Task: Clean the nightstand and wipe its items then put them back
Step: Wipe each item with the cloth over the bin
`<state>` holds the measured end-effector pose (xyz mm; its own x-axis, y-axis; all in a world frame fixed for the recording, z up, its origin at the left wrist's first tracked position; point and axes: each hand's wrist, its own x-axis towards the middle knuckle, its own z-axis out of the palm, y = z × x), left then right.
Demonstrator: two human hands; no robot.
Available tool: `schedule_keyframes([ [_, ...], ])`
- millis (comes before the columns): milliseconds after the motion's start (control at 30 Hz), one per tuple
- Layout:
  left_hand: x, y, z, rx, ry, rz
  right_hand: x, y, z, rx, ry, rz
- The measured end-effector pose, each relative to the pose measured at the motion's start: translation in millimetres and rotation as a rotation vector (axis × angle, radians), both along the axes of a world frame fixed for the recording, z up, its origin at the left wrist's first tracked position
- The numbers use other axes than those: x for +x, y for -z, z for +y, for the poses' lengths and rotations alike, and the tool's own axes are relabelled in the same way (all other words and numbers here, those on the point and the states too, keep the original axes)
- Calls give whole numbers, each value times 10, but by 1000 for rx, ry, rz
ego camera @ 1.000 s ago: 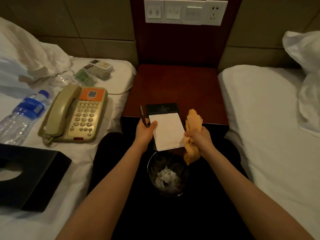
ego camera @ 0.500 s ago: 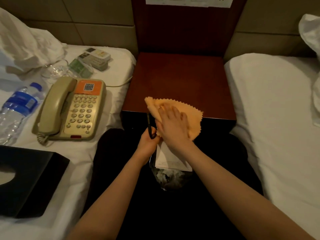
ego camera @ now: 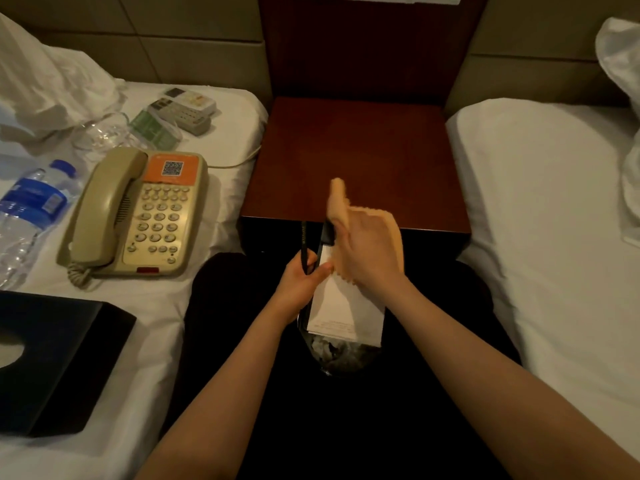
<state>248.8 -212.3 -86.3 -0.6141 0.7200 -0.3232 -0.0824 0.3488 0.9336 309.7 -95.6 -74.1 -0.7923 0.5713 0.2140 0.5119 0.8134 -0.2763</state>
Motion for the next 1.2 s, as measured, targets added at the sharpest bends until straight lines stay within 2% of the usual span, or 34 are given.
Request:
schedule_keyframes([
  [67, 44, -36, -5, 19, 63, -51, -96, -49, -103, -75, -122, -72],
  [100, 60, -39, -6, 35, 52, -67, -144, -32, -116, -44, -135, -122],
  [167, 72, -87, -10, 49, -35, -72, -199, -42, -111, 40, -98, -154],
  [267, 18, -53, -35, 63, -96, -65, -216, -100, -2, -21, -19, -90],
  [367, -16, -5, -50, 41, -88, -66, -118, -151, 216, -242, 128, -162],
  [433, -9, 11, -41, 32, -50, -61, -24, -209, 386, -428, 134, -228],
  [600, -10, 10, -31, 47, -18, -65, 192, -344, 693, -1035, 132, -269],
  [700, -36, -2, -54, 52, -25, -87, 281, -248, 816, -1282, 234, -74],
  [867, -108, 7, -31, 123, -123, -243, 266, 183, 876, -1437, 494, 154],
  [933, -107, 16, -20, 108, -90, -278, 260, 104, 588, -1569, 455, 211],
  [1000, -66, 19, -20, 49, -56, -271, 257, 64, 252, -1614, 388, 263],
  [1067, -53, 30, -28, 24, -80, -256, 310, 168, 49, -1626, 409, 380],
  [1133, -81, 20, -23, 32, -137, -242, 300, 321, 21, -1733, 483, 502],
  [1200, -110, 22, -6, 23, -171, -221, 258, 279, -19, -1807, 470, 562],
])
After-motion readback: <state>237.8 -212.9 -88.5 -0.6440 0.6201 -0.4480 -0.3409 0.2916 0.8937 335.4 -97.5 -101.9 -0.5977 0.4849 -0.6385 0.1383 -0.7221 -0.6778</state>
